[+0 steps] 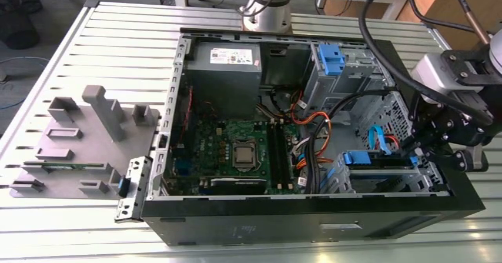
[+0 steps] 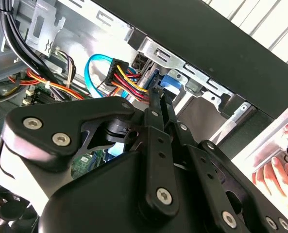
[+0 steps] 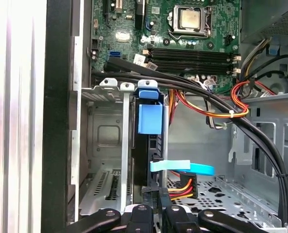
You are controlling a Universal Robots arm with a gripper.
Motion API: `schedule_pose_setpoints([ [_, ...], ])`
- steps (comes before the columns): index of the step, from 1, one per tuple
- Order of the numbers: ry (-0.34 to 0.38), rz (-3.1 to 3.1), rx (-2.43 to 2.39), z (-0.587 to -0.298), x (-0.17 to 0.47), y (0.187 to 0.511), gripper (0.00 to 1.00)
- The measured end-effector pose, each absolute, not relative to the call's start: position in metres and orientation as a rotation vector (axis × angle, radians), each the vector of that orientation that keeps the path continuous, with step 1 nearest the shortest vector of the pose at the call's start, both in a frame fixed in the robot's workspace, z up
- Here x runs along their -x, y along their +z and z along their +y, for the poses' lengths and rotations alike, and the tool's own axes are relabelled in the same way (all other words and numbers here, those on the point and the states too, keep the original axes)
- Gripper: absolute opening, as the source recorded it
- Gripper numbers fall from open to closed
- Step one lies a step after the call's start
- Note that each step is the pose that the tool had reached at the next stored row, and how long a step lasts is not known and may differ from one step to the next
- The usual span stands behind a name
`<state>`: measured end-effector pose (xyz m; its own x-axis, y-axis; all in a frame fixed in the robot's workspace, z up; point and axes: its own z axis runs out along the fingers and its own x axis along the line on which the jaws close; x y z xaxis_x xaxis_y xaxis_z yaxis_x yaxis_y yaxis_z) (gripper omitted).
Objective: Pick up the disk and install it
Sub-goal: 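Insert the second disk wire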
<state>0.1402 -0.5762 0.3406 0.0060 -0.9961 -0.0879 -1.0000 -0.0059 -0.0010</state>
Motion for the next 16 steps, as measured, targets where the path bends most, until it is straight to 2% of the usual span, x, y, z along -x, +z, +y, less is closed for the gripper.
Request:
schedule_pose_setpoints([
  [16, 0.086, 2.174, 2.187, -0.5784, -0.1400, 0.3379, 0.17],
])
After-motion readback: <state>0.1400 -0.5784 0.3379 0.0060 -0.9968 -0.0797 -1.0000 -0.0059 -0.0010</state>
